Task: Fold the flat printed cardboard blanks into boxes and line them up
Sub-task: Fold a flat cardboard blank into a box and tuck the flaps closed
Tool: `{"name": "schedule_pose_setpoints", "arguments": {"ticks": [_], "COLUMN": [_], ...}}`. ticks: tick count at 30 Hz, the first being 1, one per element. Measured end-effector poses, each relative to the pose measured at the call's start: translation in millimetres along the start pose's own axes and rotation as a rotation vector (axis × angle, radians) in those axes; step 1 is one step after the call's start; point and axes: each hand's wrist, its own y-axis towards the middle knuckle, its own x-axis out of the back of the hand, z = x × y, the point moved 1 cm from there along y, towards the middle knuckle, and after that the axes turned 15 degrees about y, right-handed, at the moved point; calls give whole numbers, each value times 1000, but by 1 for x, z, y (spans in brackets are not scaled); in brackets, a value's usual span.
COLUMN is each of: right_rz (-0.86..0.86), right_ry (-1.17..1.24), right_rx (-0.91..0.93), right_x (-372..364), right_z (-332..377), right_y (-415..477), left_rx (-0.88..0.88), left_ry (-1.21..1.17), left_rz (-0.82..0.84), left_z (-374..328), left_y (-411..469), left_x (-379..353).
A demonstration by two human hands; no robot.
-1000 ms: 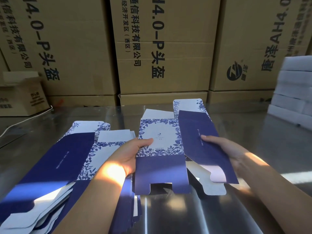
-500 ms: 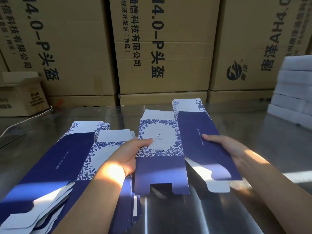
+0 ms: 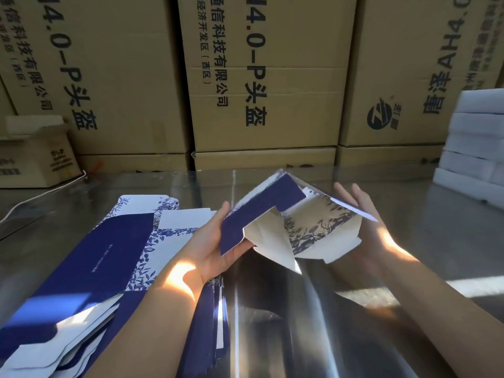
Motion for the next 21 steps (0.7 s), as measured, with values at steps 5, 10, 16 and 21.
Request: {"name": "schedule_pose_setpoints", "arguments": {"ticks": [5,10,16,21], "right_rz": [113,170,80,43], "right_ry": [-288,-350,-290,-308], "right_rx": [38,76,-3,-5], "right_x": [-13,-14,-11,-4], "right_z": [-12,-23,-23,-19], "right_y": [-8,-8,-6,1], "left_rx": [36,90,137,114], "left_ry": [82,175,234,189], "left_rz": [85,39,55,-64], "left_z": [2,7,6,4], "left_y": [4,8,5,7], "left_x": [-2,-2,-3,3]}}
